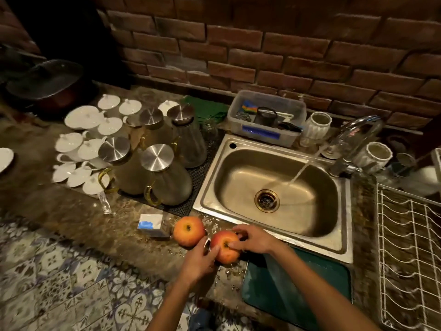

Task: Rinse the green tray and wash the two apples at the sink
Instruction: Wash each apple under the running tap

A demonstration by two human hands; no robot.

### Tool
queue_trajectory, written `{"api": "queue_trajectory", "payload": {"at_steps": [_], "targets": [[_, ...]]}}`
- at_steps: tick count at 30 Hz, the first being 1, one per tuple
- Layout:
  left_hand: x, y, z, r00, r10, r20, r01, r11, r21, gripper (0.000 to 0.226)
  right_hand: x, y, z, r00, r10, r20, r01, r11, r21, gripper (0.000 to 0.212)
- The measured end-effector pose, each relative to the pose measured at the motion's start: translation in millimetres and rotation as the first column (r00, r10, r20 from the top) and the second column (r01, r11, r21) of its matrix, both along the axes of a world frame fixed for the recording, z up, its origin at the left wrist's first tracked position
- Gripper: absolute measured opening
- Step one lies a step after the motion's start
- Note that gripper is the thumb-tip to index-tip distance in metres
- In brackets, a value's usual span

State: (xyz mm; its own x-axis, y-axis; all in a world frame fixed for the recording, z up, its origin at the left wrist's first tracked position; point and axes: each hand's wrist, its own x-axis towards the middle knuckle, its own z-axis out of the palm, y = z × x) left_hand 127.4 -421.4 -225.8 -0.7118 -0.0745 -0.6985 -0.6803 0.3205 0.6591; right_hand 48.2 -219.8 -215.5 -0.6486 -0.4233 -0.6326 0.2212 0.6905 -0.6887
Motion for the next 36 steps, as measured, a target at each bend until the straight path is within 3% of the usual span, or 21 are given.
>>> {"api": "queue_trajectory", "payload": {"at_steps": [5,8,10,16,22,24,27,31,36], "targets": [[-5,-3,-4,0.981,0.158,0.109,-0.183,0.943,0.278,0.061,-6,-6,-11,0.997,-0.025,0.068,0.031,0.996,-0.08,0.063],[-11,-6,0,0.97,0.189,0.15,-0.23,0.913,0.337,0.059,-4,-5,-12,0.969,-0.114,0.218,0.15,0.975,-0.161,0.061],[-14,-5,2,0.97,0.196,0.143,-0.234,0.91,0.342,0.058,-2,-5,-13,0.961,-0.159,0.225,0.202,0.962,-0.183,0.06],[-37,7,16,0.989,0.129,0.072,-0.146,0.925,0.35,0.055,1,18,1,0.914,-0.322,0.245,0.383,0.885,-0.266,0.052],[-97,56,36,1.0,-0.014,-0.009,0.017,0.939,0.344,0.039,-22,66,34,0.842,-0.522,0.14,0.538,0.789,-0.297,0.036],[-117,76,42,0.996,-0.091,-0.007,0.087,0.933,0.349,0.042,-29,80,41,0.816,-0.57,0.094,0.568,0.763,-0.309,0.029],[-143,107,48,0.995,-0.09,0.032,0.065,0.883,0.465,0.051,-42,101,44,0.737,-0.672,0.069,0.654,0.683,-0.325,0.025],[-172,141,49,0.995,-0.103,0.015,0.081,0.853,0.515,0.071,-63,121,43,0.643,-0.756,0.122,0.748,0.584,-0.317,0.026],[-211,172,33,0.996,-0.086,0.009,0.069,0.853,0.517,0.076,-97,138,32,0.59,-0.79,0.166,0.79,0.523,-0.319,0.031]]}}
